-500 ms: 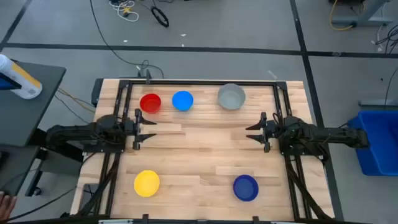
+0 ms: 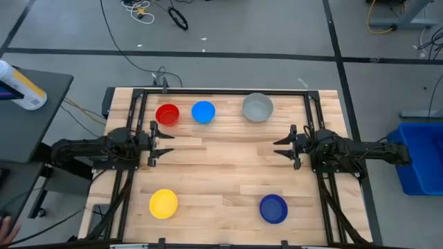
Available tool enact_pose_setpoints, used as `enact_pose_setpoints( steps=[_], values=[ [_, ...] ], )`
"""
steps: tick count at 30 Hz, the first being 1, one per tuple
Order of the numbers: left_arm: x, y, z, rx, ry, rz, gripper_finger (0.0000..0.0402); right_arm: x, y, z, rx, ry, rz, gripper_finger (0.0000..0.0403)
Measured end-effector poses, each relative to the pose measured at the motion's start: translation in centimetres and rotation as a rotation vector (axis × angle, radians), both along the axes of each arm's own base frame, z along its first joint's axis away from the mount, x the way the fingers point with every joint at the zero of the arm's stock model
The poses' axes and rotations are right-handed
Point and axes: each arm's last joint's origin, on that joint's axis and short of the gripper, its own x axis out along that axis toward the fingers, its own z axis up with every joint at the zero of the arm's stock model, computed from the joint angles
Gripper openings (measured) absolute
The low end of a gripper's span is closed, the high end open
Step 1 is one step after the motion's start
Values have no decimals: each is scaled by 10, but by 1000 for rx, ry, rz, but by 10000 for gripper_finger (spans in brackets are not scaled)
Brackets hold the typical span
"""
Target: Nest bowls inside each other
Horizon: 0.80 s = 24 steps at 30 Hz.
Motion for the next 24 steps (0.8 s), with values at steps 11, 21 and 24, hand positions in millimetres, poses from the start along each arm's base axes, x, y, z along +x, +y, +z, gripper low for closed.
enact_pose_setpoints(
  steps=[11,21,24],
  values=[
    [0,0,0,0,0,0,224,0,0,0,0,0,0,166],
    [0,0,0,0,0,0,224,0,0,0,0,0,0,167],
    [0,0,0,0,0,0,224,0,0,0,0,0,0,167]
  ],
)
